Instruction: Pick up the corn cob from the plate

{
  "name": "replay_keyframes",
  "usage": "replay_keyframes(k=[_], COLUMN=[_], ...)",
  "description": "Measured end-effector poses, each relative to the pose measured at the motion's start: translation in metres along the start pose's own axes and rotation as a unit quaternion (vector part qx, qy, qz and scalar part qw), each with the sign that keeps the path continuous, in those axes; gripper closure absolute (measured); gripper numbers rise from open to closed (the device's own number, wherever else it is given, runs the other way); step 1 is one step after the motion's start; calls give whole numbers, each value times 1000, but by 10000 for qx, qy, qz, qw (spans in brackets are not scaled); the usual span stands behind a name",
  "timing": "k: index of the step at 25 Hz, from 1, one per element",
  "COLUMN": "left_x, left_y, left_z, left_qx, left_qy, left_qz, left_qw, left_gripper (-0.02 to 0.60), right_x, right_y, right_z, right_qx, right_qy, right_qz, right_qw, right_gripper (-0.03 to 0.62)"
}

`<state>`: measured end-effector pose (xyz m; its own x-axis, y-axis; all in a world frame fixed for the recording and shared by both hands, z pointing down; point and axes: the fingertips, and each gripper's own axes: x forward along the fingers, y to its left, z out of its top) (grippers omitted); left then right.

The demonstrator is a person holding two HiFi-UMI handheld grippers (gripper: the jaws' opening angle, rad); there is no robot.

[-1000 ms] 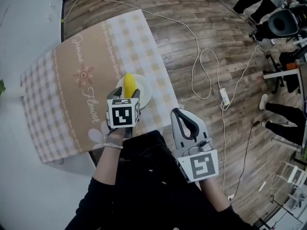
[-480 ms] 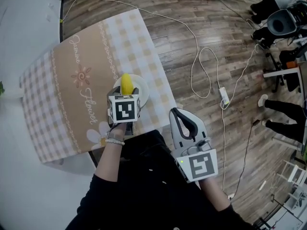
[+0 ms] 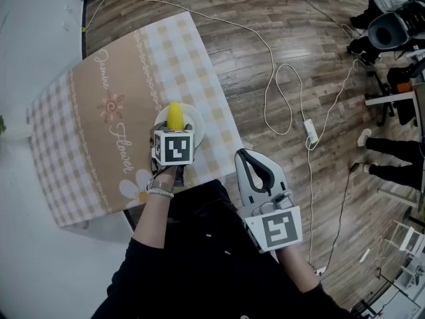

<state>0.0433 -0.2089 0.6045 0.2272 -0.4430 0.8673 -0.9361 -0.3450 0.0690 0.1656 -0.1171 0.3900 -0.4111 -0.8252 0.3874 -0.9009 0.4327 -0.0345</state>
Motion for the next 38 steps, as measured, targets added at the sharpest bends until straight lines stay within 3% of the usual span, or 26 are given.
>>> replay_keyframes(k=[11,26,38], left_x=[-2,-5,-29], left_y=[-3,-3,13], left_z=[0,-3,3], left_qx=[253,952,1098], left_qy=[-413,-306,-594], left_qz=[-318,-869,-995], left_qw=[9983,9912,9872], left_gripper=[310,322,324], right_x=[4,6,8], right_y=[1,14,27], right_z=[-3,1,11], right_qx=[31,-42,-136], right_qy=[10,42,-64], right_qz=[28,-59,-207], right_qw=[10000,10000,9997], right_gripper=[549,549,549])
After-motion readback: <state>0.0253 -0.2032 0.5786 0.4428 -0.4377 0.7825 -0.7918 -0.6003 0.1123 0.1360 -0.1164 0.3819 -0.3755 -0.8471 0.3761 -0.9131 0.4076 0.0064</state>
